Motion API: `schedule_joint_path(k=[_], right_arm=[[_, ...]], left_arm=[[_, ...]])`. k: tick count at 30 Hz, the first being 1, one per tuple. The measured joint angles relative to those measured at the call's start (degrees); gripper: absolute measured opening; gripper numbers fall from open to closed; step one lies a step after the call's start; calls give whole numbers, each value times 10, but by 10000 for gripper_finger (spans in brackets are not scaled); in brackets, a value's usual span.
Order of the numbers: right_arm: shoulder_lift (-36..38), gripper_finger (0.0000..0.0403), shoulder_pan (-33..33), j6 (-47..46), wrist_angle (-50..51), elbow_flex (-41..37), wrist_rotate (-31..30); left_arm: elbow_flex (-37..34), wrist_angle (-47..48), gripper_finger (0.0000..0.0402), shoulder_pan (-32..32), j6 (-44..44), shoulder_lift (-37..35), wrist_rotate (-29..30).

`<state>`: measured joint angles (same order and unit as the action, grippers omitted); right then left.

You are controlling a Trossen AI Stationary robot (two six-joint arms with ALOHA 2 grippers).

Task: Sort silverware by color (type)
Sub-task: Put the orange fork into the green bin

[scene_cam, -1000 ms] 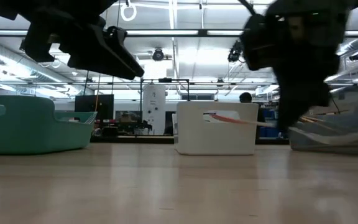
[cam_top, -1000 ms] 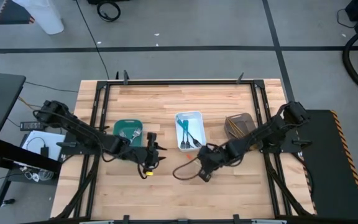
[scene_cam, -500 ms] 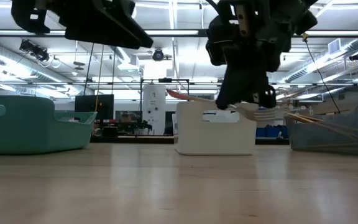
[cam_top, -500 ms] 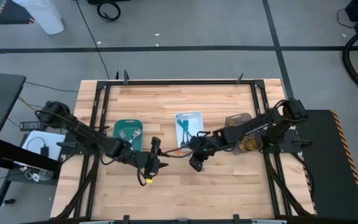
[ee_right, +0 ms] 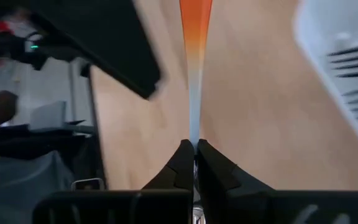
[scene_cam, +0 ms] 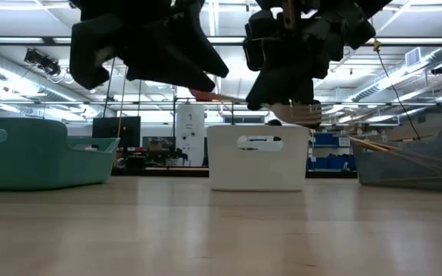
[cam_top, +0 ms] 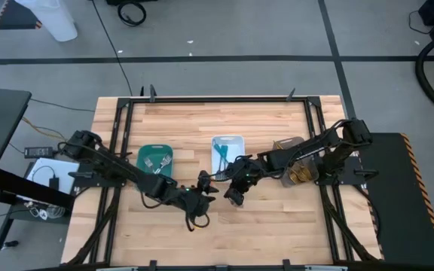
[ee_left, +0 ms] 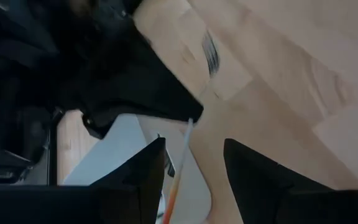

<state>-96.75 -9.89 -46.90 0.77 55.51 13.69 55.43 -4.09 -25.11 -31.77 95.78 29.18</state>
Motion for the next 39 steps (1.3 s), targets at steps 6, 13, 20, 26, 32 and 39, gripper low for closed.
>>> schedule_joint_path(k=[6,13,20,26,32,39], right_arm=[[0,12,0,3,-28,0,25],[0,12,4,11,-25,0,29],[0,12,12,19,-28,0,36],[0,12,18,21,-33,0,50],[0,13,19,30,-35,0,49],[0,59,19,32,-38,0,42]], left_arm=[[18,17,172,13,-12,18,17],[20,15,147,22,-37,17,17],[20,32,62,22,-46,17,16],[20,46,13,21,-61,17,14],[20,49,13,22,-61,17,16],[20,53,13,22,-47,17,17]])
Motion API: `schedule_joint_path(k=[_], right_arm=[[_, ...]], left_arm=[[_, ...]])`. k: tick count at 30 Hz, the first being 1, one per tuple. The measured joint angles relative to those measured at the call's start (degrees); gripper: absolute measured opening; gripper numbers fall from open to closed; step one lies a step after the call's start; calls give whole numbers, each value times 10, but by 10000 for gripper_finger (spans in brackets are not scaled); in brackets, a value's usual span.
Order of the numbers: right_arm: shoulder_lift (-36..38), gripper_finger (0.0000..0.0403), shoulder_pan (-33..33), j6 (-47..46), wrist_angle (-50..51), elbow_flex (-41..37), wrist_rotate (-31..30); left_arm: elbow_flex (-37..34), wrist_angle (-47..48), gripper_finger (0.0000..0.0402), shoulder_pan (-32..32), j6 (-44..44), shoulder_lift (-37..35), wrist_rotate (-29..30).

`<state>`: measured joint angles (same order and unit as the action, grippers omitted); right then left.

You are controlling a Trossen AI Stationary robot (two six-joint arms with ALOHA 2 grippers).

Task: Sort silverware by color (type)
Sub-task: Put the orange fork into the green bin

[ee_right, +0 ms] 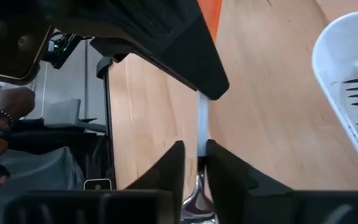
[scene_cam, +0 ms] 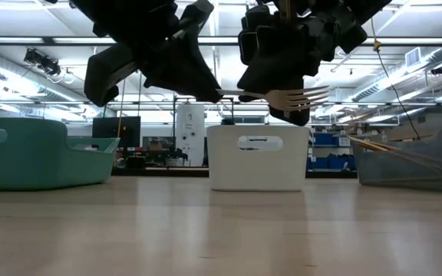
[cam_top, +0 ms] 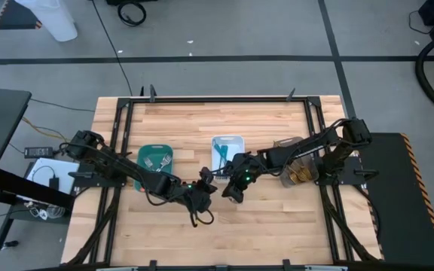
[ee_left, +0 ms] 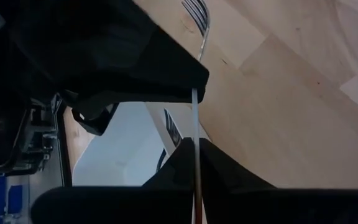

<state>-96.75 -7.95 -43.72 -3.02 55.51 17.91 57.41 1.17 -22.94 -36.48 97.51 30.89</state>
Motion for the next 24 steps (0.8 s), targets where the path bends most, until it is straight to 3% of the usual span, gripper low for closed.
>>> schedule_joint_path(k=[6,11,15,24], right_arm=[[7,119,15,6,-9,0,25],[33,149,31,28,-3,0,28],[61,155,48,53,5,0,27],[129,154,67,117,40,0,-42]], left_arm=[[0,28,13,0,51,0,-1],[-1,103,13,-7,147,-26,-2],[-1,156,13,-21,234,-56,0],[-1,291,13,-60,432,-133,38]])
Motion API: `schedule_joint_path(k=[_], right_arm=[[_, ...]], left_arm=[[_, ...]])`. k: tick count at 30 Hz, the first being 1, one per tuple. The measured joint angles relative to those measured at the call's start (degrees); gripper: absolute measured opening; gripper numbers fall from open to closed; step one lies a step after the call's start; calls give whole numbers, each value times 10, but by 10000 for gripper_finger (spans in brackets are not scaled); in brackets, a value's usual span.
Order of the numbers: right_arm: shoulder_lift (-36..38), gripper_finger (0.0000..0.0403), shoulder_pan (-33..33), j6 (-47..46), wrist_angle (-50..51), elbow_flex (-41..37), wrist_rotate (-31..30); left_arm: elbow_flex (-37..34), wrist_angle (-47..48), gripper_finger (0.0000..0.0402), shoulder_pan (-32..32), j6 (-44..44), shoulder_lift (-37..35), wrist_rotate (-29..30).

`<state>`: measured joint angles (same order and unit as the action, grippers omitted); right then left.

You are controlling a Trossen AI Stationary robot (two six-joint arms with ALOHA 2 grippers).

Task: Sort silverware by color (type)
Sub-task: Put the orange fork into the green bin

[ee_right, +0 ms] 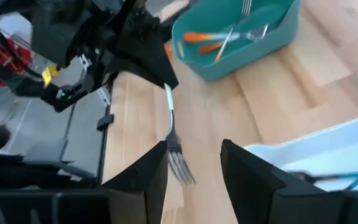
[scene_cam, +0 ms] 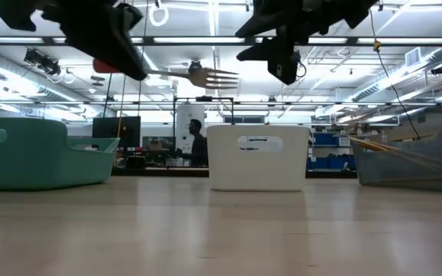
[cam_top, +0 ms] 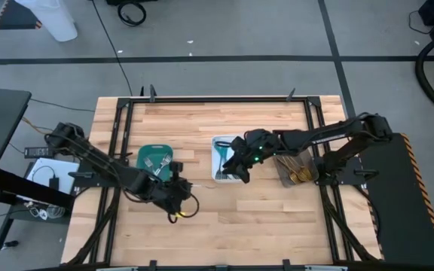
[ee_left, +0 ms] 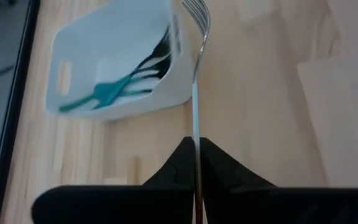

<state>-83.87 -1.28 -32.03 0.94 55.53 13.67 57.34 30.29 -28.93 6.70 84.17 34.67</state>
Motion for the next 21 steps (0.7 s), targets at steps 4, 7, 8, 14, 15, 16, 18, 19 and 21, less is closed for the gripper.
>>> schedule_joint_path(k=[4,7,8,14,15,16,18,19,21], right_arm=[[16,154,0,14,8,0,-24],[21,154,0,21,19,0,-36],[21,154,0,22,28,0,-38],[14,154,0,23,27,0,-59],[14,154,0,23,31,0,-65],[14,154,0,23,32,0,-67],[14,154,0,23,28,0,-71],[14,154,0,23,27,0,-73],[14,154,0,25,22,0,-82]], left_arm=[[0,58,16,-17,74,-22,26],[0,102,14,-34,119,-31,51],[-1,116,14,-41,136,-34,61],[-57,143,14,-73,235,-87,105],[-68,148,14,-77,250,-101,109],[-78,151,14,-82,264,-114,114],[-98,158,14,-90,290,-138,118],[-107,163,14,-93,301,-151,120],[-123,167,14,-100,321,-175,122]])
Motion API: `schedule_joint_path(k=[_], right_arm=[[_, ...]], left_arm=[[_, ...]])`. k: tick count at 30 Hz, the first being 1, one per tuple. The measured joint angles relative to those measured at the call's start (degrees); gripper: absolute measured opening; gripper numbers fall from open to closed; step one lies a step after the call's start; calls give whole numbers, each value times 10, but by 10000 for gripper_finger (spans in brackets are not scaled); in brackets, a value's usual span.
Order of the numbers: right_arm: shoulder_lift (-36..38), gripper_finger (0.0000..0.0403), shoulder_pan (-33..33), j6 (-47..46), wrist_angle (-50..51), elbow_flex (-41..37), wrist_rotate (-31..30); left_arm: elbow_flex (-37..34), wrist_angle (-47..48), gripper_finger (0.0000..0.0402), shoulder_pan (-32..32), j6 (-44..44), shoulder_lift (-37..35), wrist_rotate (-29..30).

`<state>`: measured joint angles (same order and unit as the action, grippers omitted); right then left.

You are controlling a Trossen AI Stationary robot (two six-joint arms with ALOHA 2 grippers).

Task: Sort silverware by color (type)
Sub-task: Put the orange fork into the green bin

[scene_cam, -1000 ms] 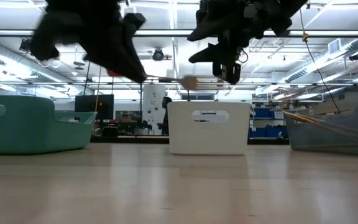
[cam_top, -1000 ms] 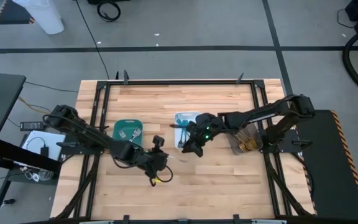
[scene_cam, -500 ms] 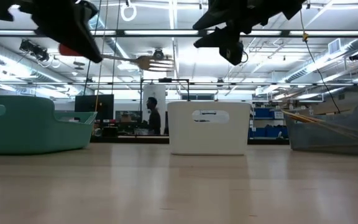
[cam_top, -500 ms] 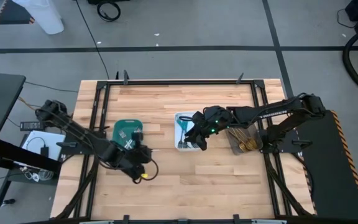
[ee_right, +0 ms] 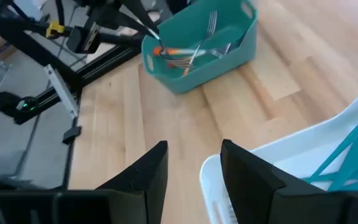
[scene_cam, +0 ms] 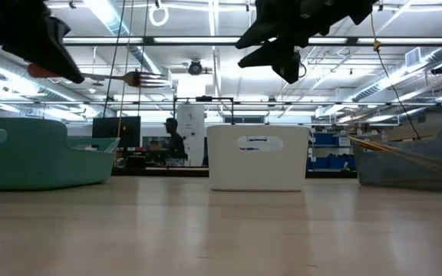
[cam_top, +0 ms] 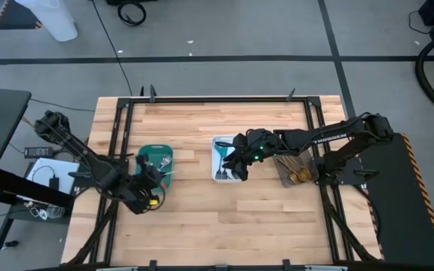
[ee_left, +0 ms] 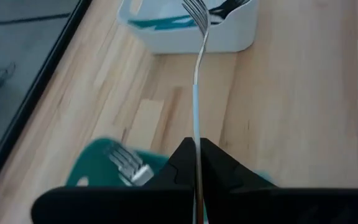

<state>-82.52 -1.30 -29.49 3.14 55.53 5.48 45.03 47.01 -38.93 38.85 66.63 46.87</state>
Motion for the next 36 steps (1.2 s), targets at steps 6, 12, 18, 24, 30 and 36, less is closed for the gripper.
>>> schedule_joint_path(k=[6,12,18,24,30,36], right_arm=[[0,154,0,14,-14,0,-53],[0,153,1,14,-13,0,-111],[0,153,0,31,-14,0,-177],[-1,153,0,64,-53,0,-254],[-1,153,3,104,-106,0,-267],[-1,153,12,106,-113,0,-268]], left_arm=[[-58,19,15,-25,81,-75,15],[-115,52,15,-40,201,-131,15],[-128,78,15,-64,249,-144,16],[-128,116,15,-94,273,-143,43],[-128,133,16,-116,314,-143,89],[-128,129,16,-128,356,-142,111]])
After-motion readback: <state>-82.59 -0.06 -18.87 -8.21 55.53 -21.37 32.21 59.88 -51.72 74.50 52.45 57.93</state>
